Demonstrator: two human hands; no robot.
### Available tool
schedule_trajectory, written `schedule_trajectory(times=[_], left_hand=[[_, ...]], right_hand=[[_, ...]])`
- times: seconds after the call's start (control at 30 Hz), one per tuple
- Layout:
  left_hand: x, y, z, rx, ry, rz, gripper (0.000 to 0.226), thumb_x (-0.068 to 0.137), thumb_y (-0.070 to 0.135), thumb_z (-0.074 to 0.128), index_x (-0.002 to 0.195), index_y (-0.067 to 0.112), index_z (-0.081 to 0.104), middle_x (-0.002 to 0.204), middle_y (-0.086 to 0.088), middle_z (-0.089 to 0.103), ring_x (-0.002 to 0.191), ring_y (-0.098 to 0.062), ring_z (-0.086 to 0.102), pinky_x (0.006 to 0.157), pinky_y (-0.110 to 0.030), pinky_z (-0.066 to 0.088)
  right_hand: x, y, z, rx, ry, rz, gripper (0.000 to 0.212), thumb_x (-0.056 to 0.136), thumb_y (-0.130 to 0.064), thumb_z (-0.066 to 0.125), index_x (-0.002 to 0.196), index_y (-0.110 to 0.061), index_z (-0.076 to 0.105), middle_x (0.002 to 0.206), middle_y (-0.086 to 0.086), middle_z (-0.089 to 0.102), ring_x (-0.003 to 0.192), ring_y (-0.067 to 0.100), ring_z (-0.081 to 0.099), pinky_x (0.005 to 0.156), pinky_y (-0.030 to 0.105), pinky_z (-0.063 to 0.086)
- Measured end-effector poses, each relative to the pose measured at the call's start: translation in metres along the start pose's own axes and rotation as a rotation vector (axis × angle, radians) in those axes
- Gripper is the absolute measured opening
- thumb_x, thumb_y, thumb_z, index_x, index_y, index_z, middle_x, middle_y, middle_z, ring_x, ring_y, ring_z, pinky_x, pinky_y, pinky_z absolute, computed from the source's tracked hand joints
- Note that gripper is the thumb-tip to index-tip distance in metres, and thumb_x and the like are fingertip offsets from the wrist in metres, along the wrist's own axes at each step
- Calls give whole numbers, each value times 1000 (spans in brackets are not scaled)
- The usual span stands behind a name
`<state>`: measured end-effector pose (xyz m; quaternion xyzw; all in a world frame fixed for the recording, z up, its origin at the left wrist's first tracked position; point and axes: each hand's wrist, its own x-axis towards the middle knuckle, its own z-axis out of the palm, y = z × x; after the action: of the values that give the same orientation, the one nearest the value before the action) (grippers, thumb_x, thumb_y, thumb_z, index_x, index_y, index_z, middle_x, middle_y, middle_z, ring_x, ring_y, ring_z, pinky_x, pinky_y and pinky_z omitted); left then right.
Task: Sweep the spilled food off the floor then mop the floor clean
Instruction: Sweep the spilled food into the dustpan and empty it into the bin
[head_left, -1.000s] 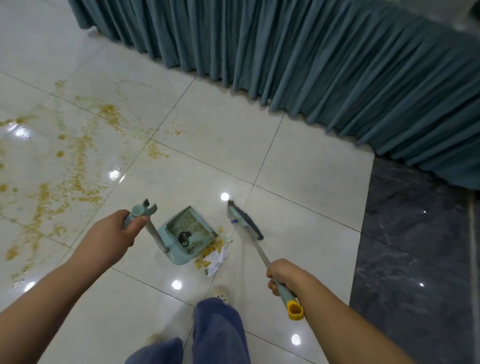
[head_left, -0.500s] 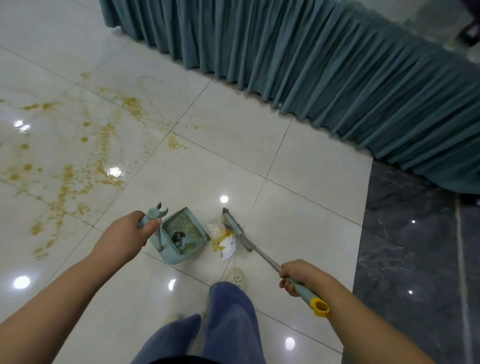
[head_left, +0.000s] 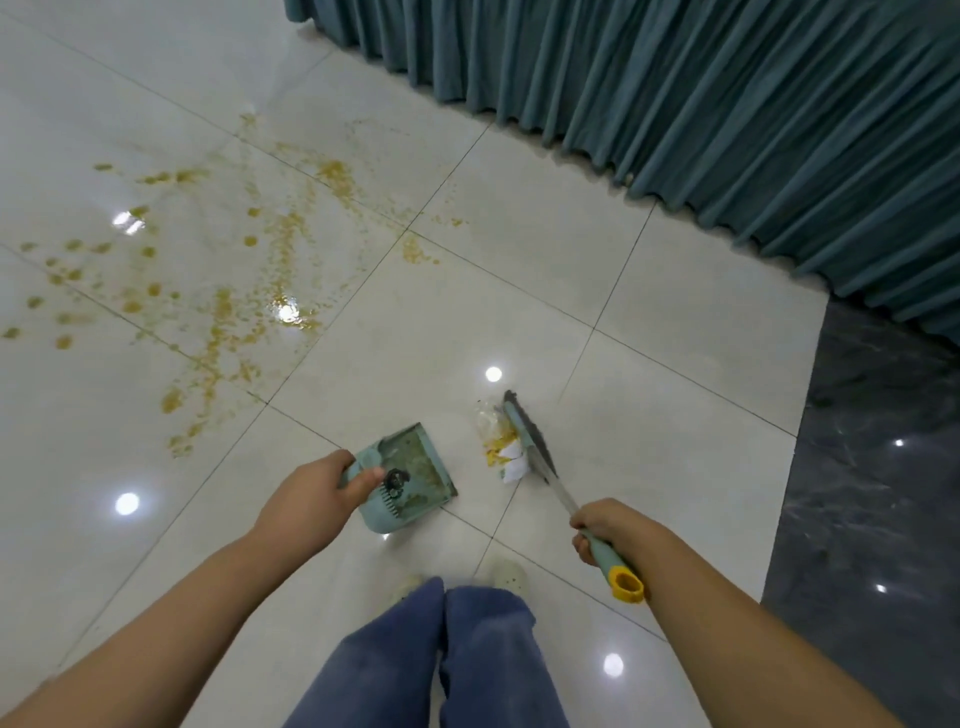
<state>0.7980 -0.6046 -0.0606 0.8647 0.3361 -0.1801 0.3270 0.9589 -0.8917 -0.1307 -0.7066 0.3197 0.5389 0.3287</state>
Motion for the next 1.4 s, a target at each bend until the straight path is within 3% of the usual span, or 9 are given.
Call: schedule_trajectory(times=[0.17,0.33,0.47,0.57,0.77,0.97,1.1,1.27,1.4], left_hand=[[-5,8,20,-22,6,-32,40,92,52,43,69,19,44,63,-1,57,59,-17,53,51,-28,34],[-8,27,36,-21,19,-64,42,93,53,41,72,17,45,64,-2,57,61,-18,54,51,-29,34],[-14,42,53,-42,29,-81,41,93,53,41,72,18,45,65,-1,58,61,-17,54,53,-29,36],[-20,52,67,-64,42,-92,39,93,52,41,72,19,46,65,-1,57,61,-16,54,55,-29,39],[-25,63,80,-122,97,-141,43,93,54,41,73,16,48,68,-6,61,63,-21,56,61,-34,46],[-28,65,93,-171,147,-171,46,92,54,40,74,13,50,70,-8,63,63,-22,57,60,-34,46],[-30,62,97,-202,178,-199,46,93,55,38,76,14,51,70,-7,62,62,-20,56,59,-33,45],[-36,55,102,-246,221,-241,44,93,53,39,76,15,50,70,-7,62,63,-21,57,60,-34,46],[-35,49,105,-254,230,-258,42,94,53,39,75,17,49,70,-5,62,62,-19,56,58,-32,44]], right_hand=[[-12,-2,-21,75,-56,16,19,97,-3,43,79,1,47,61,10,42,33,12,37,29,14,34],[-21,-3,-51,74,-22,36,22,98,-3,41,77,0,46,63,9,41,45,13,35,28,13,33],[-8,2,-61,153,-17,39,15,97,0,41,83,1,47,61,9,40,26,11,36,29,13,34],[1,6,-50,238,-82,72,12,96,-1,41,85,0,46,61,9,39,36,12,36,30,12,34],[2,5,-26,412,-216,53,10,96,-2,40,87,-2,44,65,10,41,27,12,39,29,13,35],[-10,-4,-50,543,-284,49,12,94,0,40,83,0,44,59,11,41,27,12,38,28,13,34],[-18,-16,-69,358,-220,12,13,95,0,40,83,0,45,47,9,44,27,11,37,27,14,33],[-4,-41,-65,-87,-47,-98,15,96,1,41,82,3,46,63,10,41,33,12,38,30,13,34],[15,-57,-47,-349,21,-157,8,96,0,42,98,5,48,66,12,42,49,15,38,33,16,36]])
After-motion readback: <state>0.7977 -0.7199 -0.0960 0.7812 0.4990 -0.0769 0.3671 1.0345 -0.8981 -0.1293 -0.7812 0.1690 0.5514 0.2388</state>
